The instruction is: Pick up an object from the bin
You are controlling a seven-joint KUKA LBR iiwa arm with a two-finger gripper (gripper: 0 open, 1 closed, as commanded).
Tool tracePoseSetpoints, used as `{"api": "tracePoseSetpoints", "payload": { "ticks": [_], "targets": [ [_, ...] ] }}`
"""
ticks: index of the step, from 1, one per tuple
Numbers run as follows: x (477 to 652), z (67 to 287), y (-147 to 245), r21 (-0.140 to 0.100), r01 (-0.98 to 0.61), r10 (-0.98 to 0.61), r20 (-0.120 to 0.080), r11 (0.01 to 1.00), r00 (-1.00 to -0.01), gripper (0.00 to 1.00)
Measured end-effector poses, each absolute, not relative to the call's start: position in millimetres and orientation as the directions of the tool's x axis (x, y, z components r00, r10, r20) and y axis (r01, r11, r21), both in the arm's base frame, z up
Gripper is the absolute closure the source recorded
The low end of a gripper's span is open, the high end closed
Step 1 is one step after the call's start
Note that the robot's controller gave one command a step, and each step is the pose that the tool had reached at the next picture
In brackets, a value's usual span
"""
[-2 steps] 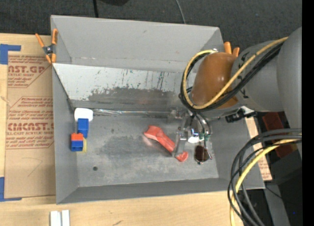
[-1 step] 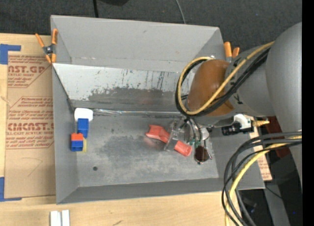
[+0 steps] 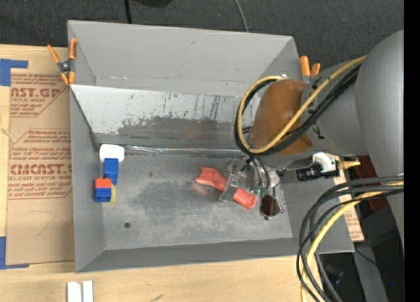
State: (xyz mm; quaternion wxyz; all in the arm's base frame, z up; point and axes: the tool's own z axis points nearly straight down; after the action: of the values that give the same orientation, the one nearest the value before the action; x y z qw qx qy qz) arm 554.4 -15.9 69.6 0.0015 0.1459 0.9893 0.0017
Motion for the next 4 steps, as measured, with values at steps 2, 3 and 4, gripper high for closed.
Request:
{"api": "tracePoseSetpoints", "payload": {
  "ticks": [2,3,4],
  "targets": [
    [551.3,93,-16,0.002,0.289,0.289,0.007,0.957,-0.957,1.00],
    [553.2,111,-16,0.004,0.288,0.288,0.001,0.958,-0.958,1.00],
    [553.5,125,-15,0.004,0.288,0.288,0.000,0.958,-0.958,1.00]
  ]
}}
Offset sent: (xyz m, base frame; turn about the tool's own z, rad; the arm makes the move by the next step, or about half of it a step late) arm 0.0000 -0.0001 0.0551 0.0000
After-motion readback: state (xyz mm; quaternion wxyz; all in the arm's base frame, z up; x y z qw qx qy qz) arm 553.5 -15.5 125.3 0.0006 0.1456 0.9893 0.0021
